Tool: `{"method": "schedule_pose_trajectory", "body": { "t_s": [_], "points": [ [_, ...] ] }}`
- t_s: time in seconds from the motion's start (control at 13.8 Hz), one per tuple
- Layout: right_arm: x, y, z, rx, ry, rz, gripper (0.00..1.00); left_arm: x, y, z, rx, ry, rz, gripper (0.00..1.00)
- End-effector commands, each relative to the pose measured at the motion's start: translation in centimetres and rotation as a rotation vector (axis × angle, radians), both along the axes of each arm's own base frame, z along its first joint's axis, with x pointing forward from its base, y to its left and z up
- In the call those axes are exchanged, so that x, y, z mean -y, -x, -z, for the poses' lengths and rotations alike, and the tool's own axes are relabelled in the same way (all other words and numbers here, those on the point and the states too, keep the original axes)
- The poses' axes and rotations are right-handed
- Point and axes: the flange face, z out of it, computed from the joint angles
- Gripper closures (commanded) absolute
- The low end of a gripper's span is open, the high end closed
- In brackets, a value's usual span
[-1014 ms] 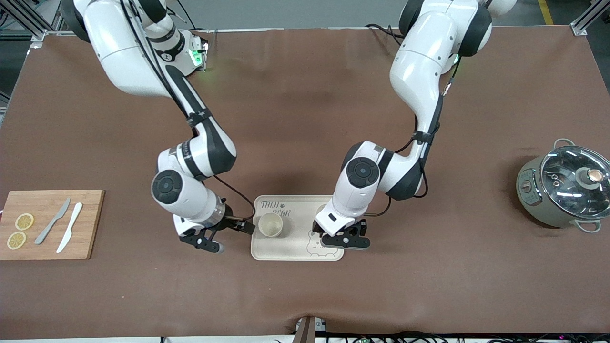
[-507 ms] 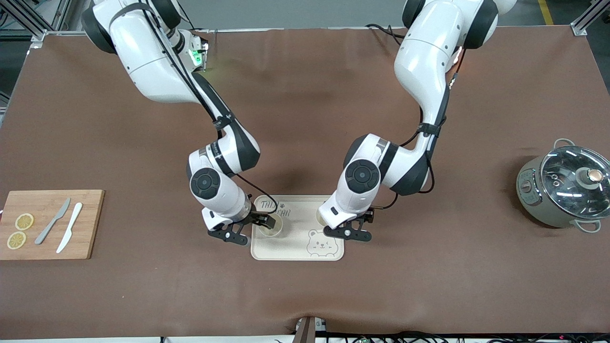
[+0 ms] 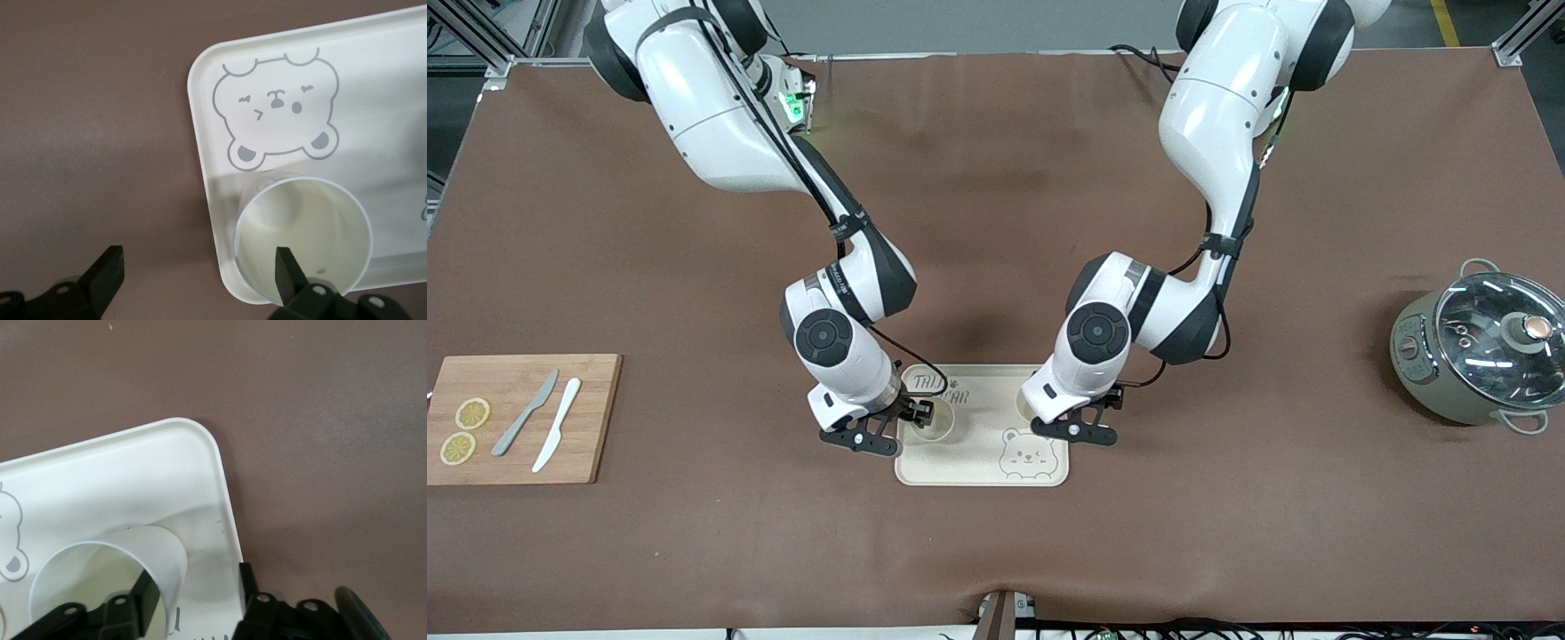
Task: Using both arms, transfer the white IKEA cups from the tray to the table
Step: 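Lower both grippers around the cups and close them, then lift the cup with the right gripper while the left gripper lifts its cup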
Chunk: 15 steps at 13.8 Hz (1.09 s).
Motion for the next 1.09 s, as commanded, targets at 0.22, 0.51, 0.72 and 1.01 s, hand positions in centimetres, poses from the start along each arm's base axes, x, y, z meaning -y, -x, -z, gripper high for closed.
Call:
{"method": "schedule_pose_trajectory", "body": {
  "t_s": [0.22,0.51,0.72,1.01],
  "points": [
    [-1.2,-0.4,-0.9,0.018,0.009,-0.002,1.0,0.7,-0.1,0.4,0.058,0.033,-0.016,0.0],
    [-0.1,-1.2,-2.0,0.023,0.011,0.008,1.0,0.6,0.0,1.5,0.057,0.02,-0.017,0.0],
    [3.4,-3.4,-4.7,0.007,0.056,-0.033,1.0,0.8,0.1,1.7,0.054,0.026,-0.097,1.0],
    [11.9,-6.7,-6.5,0.02,0.069,-0.108,1.0,0.5,-0.1,1.3,0.058,0.03,-0.102,1.0]
  ]
}}
